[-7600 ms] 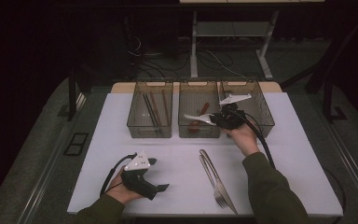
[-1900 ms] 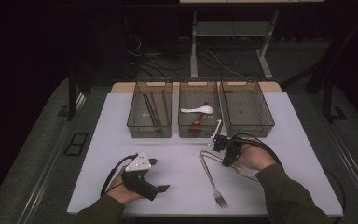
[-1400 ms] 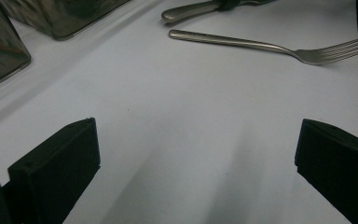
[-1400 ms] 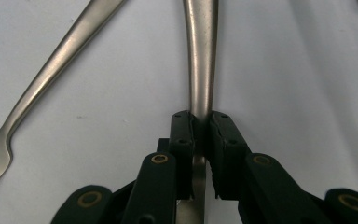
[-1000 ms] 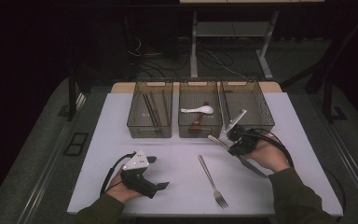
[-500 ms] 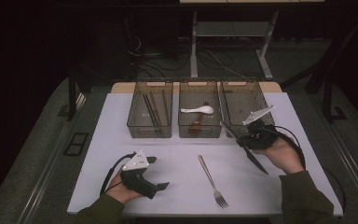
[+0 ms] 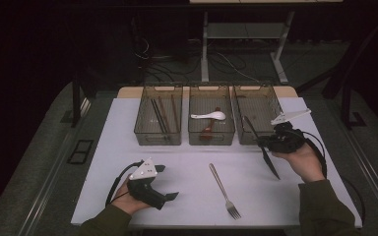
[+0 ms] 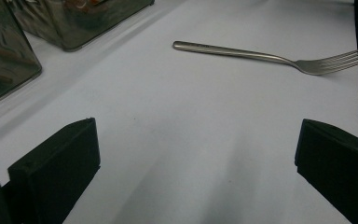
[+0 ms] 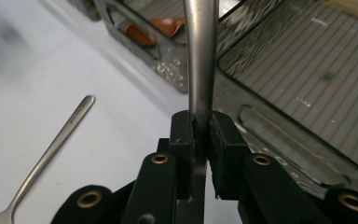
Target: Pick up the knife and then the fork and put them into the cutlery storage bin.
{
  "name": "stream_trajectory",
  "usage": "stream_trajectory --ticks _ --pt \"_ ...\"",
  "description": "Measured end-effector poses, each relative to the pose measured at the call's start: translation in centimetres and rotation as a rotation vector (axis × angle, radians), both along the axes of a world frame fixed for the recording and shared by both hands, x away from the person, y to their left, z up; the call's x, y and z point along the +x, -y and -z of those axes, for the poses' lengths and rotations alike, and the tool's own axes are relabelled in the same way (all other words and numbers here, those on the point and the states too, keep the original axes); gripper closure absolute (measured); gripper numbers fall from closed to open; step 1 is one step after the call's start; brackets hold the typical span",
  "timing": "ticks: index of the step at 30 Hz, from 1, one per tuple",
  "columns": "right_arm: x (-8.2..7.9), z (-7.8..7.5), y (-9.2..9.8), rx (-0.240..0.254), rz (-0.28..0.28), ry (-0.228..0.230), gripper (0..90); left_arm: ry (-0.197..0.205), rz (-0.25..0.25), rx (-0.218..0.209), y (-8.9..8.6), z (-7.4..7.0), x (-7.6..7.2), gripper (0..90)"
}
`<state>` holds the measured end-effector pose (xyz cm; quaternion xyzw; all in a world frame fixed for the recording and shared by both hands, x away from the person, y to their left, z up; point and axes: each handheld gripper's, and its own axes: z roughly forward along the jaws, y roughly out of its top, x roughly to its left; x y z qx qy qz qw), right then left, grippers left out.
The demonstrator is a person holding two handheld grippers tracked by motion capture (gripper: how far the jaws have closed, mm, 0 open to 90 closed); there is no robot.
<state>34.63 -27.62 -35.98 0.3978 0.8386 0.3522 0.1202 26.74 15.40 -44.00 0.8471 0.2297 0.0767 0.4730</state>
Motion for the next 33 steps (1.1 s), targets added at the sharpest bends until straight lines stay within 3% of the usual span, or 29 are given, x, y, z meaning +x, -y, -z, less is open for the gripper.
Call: stream_trajectory --ticks 18,33 --pt "-0.2 -1.2 3.2 0.168 0.111 0.101 80.4 0.003 -0.002 -0.002 0.0 0.0 -0.1 0.0" --pt "1.4 -2.7 4.7 0.221 0.179 0.163 80.3 -0.001 -0.002 -0.002 0.0 0.0 0.0 0.0"
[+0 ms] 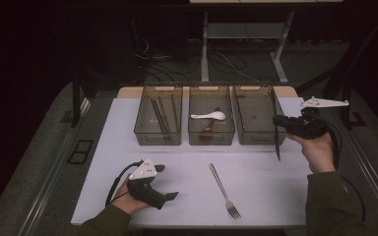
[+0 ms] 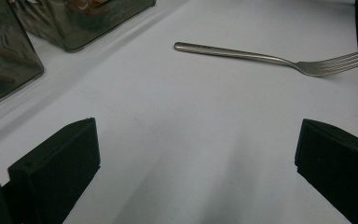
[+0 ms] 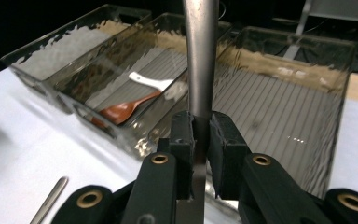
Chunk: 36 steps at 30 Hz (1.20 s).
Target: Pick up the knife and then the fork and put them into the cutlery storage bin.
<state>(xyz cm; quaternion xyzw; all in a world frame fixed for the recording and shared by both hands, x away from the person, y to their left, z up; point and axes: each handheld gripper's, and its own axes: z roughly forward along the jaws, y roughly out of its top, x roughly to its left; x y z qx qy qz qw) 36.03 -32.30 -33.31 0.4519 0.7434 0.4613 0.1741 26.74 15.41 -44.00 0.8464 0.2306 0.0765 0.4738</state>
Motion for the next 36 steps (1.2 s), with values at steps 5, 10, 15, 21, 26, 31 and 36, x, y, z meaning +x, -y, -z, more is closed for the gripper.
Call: stream_trajectory --ticks 5,10,15,21,26,31,36 --pt "1.1 -1.3 -0.1 -0.007 0.011 0.006 80.3 -0.004 0.002 -0.002 0.0 0.1 0.1 0.0" --pt "2.4 -2.7 -0.1 -0.025 0.022 0.018 80.3 -0.006 -0.001 -0.007 0.0 0.0 0.0 0.0" --pt "3.6 -3.9 -0.1 -0.046 0.043 0.033 80.3 -0.006 -0.002 -0.014 0.1 0.0 0.0 0.0" --pt "5.3 -4.8 -0.1 -0.032 0.071 0.051 80.3 -0.006 -0.003 -0.021 0.1 0.0 0.0 0.0" --pt "6.8 -4.9 -0.3 -0.024 0.087 0.048 80.3 -0.002 0.003 -0.018 0.1 0.0 -0.1 0.0" --pt "8.0 -3.9 -0.5 -0.025 0.107 0.039 80.3 0.002 0.006 -0.017 0.1 -0.1 -0.1 0.0" --pt "8.6 -2.8 -0.6 -0.061 0.125 0.025 80.3 -0.002 0.004 -0.02 0.1 -0.1 -0.1 0.0"
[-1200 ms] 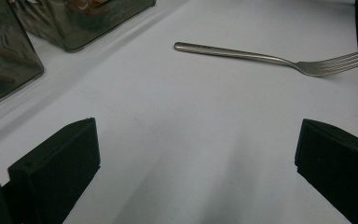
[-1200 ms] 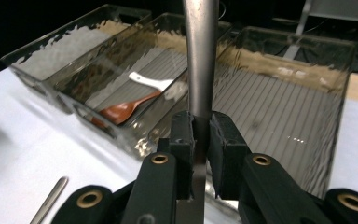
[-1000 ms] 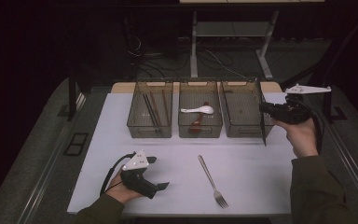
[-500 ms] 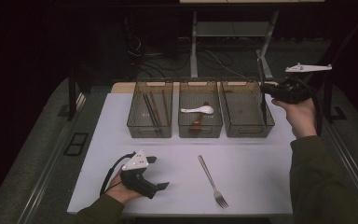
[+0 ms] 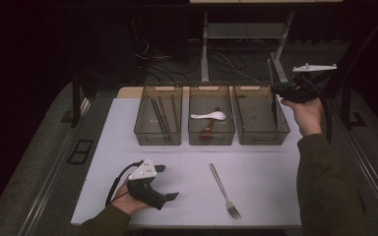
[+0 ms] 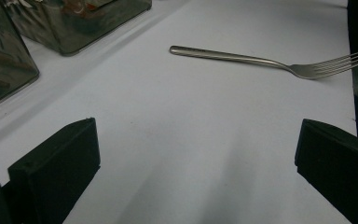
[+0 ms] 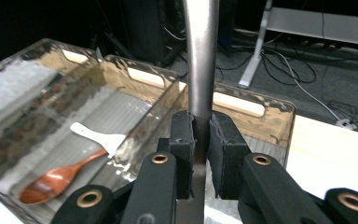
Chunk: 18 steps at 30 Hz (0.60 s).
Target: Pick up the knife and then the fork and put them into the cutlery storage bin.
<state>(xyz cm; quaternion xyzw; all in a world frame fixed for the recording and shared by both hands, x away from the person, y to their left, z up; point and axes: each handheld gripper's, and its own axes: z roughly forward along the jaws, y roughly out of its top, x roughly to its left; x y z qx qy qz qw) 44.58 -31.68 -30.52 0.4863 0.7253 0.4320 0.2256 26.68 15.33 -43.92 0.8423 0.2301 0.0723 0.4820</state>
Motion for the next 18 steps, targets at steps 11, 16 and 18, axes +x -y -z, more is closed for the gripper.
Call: stream_trajectory --ticks 11,16,18 --pt "0.8 2.6 0.2 -0.081 0.018 -0.072 80.3 -0.002 -0.002 -0.003 0.0 0.0 -0.1 0.0" --pt "1.3 3.8 -0.2 -0.111 0.016 -0.115 80.3 -0.002 -0.002 -0.004 0.0 0.0 -0.1 0.0" --pt "1.4 4.2 -0.2 -0.113 0.017 -0.125 80.3 -0.003 -0.001 -0.004 0.0 0.0 -0.1 0.0"
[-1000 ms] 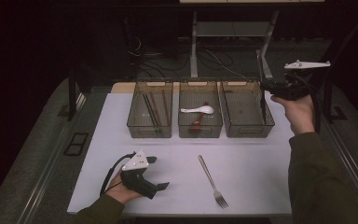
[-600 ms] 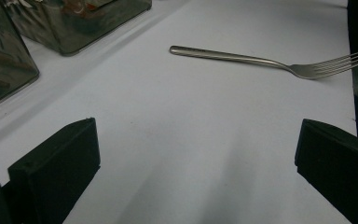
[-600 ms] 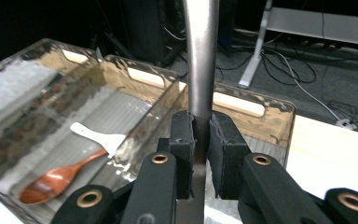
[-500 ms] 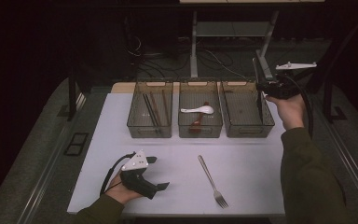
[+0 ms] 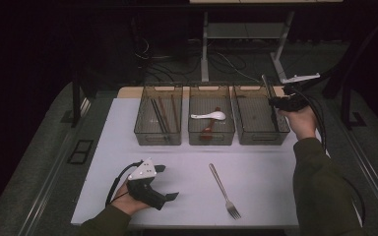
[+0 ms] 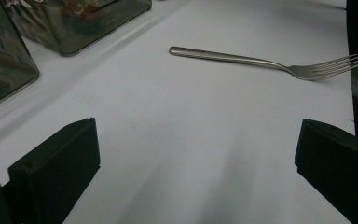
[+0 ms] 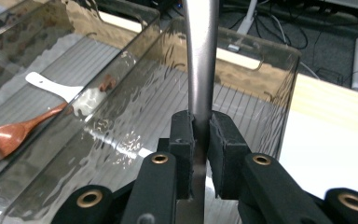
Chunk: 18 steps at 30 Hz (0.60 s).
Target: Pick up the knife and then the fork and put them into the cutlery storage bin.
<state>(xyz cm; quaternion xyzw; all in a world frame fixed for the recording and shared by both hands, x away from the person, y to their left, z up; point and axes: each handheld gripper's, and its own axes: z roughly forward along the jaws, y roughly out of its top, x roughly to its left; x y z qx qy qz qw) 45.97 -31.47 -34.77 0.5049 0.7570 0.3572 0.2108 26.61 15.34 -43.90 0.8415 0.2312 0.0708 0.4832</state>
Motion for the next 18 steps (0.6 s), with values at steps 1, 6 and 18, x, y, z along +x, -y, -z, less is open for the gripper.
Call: stream_trajectory --ticks 1,6,18 --pt "0.1 0.2 0.0 -0.004 -0.006 -0.008 80.3 0.0 0.001 0.001 0.0 0.0 0.0 0.0" --pt "0.3 0.8 -0.2 -0.015 -0.01 -0.033 80.3 -0.001 0.003 0.003 0.0 0.0 0.0 0.0" --pt "1.3 2.3 -1.1 -0.042 -0.025 -0.066 78.7 0.0 0.008 0.006 0.1 0.1 0.1 0.0"
